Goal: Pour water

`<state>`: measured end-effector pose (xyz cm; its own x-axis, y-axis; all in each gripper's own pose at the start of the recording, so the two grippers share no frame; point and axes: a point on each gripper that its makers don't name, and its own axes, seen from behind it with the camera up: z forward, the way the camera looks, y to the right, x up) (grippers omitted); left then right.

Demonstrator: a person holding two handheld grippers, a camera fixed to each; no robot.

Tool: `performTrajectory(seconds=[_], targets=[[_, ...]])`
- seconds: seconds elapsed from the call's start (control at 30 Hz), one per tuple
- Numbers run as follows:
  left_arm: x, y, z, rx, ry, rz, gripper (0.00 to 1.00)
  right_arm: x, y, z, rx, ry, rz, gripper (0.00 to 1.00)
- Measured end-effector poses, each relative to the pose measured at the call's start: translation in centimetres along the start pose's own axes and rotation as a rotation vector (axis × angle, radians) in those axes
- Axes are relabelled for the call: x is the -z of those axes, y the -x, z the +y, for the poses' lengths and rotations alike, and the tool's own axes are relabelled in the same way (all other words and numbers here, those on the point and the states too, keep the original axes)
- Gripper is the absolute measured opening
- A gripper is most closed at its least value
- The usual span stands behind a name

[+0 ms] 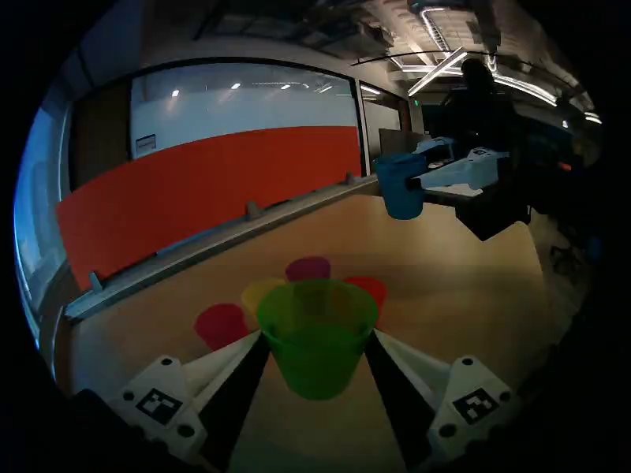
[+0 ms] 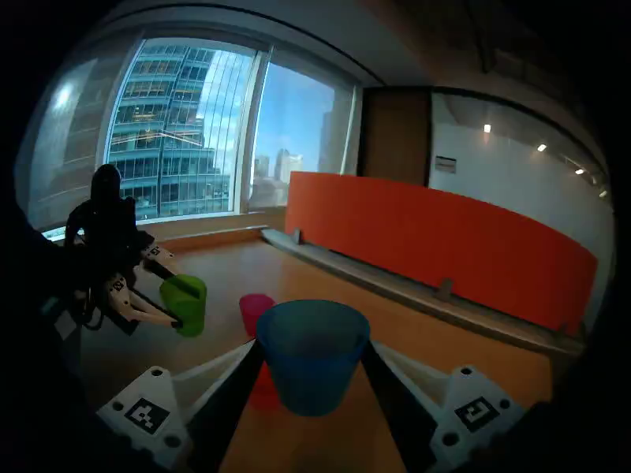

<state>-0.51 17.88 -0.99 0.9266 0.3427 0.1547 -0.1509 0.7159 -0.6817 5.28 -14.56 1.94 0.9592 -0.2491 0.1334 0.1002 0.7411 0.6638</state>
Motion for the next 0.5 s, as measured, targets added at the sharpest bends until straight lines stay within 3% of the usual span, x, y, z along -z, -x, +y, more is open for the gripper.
performTrajectory(seconds=[0.5], targets=[[-1.7, 3.0, 0.5, -0.021, 0.028, -0.1, 0.82, -1.3, 4.4, 0.1, -0.018, -0.021, -0.099, 0.9]])
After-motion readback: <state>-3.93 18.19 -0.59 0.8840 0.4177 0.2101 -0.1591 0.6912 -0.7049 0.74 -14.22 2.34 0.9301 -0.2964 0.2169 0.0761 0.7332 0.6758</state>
